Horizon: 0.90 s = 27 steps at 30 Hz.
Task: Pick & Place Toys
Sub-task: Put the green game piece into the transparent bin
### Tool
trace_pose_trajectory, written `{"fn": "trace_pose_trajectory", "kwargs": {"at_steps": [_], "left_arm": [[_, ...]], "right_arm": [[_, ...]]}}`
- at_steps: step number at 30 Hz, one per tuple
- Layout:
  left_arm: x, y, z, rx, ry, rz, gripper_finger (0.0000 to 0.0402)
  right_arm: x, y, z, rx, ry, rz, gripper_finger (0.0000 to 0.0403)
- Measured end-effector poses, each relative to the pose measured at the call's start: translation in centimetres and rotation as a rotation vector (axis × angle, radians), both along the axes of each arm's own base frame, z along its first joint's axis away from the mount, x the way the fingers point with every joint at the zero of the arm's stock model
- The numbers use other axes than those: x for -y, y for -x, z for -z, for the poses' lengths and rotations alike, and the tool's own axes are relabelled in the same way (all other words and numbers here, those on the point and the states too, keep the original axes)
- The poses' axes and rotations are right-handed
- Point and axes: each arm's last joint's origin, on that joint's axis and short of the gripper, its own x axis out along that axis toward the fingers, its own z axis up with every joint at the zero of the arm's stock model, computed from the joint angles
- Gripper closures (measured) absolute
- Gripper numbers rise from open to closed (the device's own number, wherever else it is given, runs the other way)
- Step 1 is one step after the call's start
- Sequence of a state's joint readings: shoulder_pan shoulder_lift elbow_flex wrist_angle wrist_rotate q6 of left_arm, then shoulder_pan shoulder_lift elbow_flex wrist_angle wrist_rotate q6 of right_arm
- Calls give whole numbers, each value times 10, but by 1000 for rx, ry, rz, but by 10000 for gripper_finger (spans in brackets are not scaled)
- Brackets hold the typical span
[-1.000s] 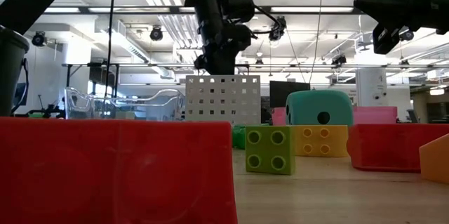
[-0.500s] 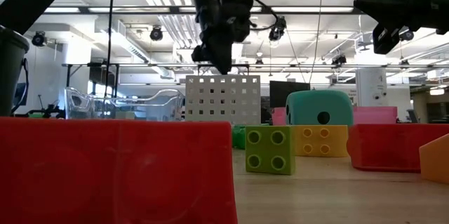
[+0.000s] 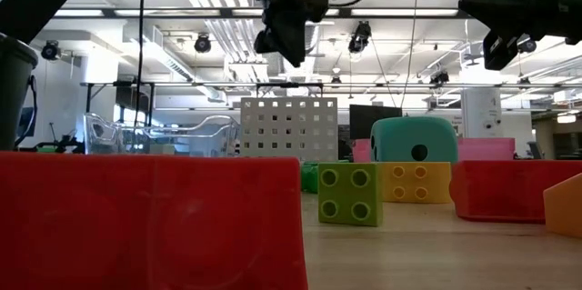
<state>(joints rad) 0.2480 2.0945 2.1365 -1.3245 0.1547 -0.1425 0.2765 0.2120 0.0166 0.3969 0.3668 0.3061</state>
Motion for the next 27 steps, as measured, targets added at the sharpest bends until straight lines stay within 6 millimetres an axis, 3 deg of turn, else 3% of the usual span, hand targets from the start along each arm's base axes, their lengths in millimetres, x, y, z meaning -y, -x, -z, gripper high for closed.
{"fn": "trace_pose_trajectory", "kwargs": {"at_steps": [6, 13, 18, 27], "left_arm": [[34, 0, -2, -65, -60, 64, 324], [70, -2, -1, -98, -13, -67, 324], [94, 2, 0, -157, -74, -173, 318], [125, 15, 26, -328, -114, -369, 218]], "right_arm": [[0, 0, 0, 0, 0, 0, 382], [0, 0, 0, 0, 0, 0, 382], [0, 0, 0, 0, 0, 0, 382], [0, 0, 0, 0, 0, 0, 382]]}}
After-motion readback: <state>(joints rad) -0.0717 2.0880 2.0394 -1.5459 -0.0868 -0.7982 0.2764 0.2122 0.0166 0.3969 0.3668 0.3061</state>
